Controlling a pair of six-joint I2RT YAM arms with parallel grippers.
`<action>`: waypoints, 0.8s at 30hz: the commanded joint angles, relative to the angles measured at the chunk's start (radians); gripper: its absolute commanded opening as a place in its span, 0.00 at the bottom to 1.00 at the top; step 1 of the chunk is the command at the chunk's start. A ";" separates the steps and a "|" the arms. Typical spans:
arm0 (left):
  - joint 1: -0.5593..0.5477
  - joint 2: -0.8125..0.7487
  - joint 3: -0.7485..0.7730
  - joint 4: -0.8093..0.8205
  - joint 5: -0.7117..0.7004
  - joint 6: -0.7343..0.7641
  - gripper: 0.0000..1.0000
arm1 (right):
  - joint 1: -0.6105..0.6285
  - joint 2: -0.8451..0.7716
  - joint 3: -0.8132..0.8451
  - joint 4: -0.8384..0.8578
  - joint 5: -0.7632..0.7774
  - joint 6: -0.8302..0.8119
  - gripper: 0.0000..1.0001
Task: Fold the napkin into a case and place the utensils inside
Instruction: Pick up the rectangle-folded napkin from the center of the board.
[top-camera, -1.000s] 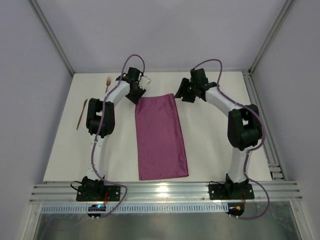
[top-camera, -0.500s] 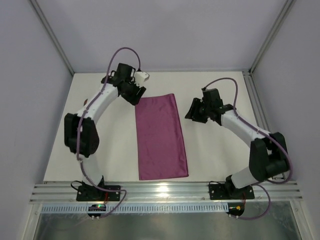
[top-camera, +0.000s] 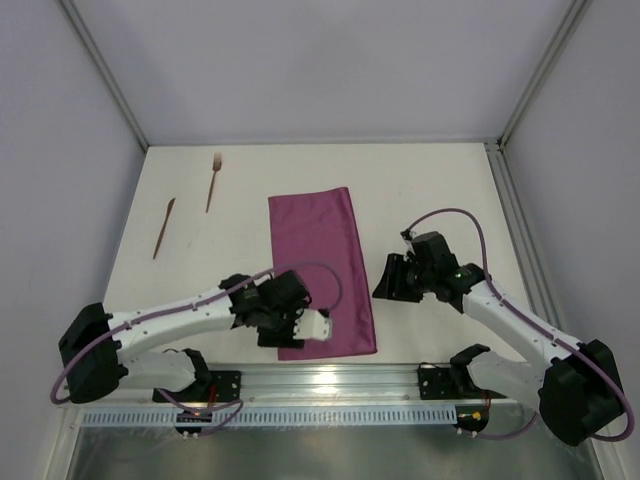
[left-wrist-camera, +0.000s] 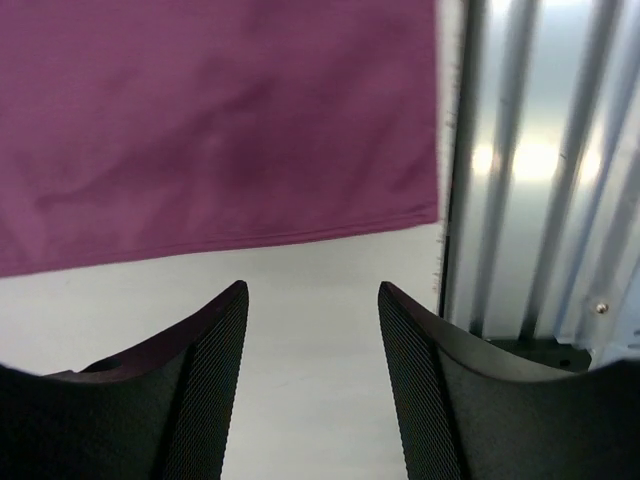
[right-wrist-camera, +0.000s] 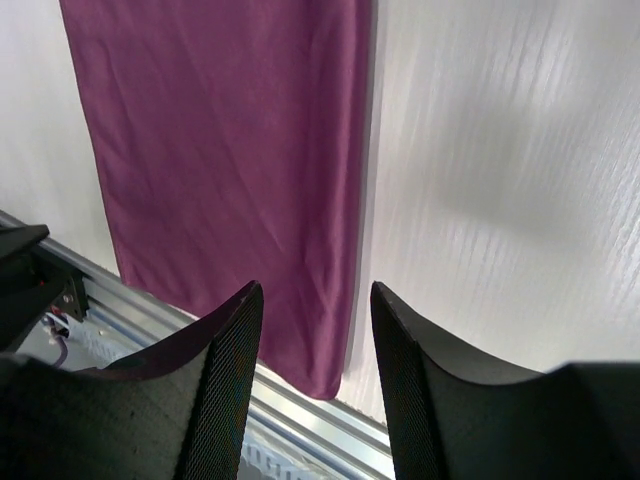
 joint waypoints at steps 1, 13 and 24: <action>-0.148 -0.121 -0.091 0.023 -0.051 0.101 0.58 | 0.002 -0.047 -0.048 -0.037 -0.056 0.027 0.51; -0.285 -0.216 -0.325 0.266 0.011 0.279 0.54 | 0.005 -0.051 -0.112 -0.028 -0.029 0.063 0.48; -0.283 -0.146 -0.371 0.272 0.021 0.379 0.43 | 0.004 -0.024 -0.121 -0.009 -0.026 0.040 0.48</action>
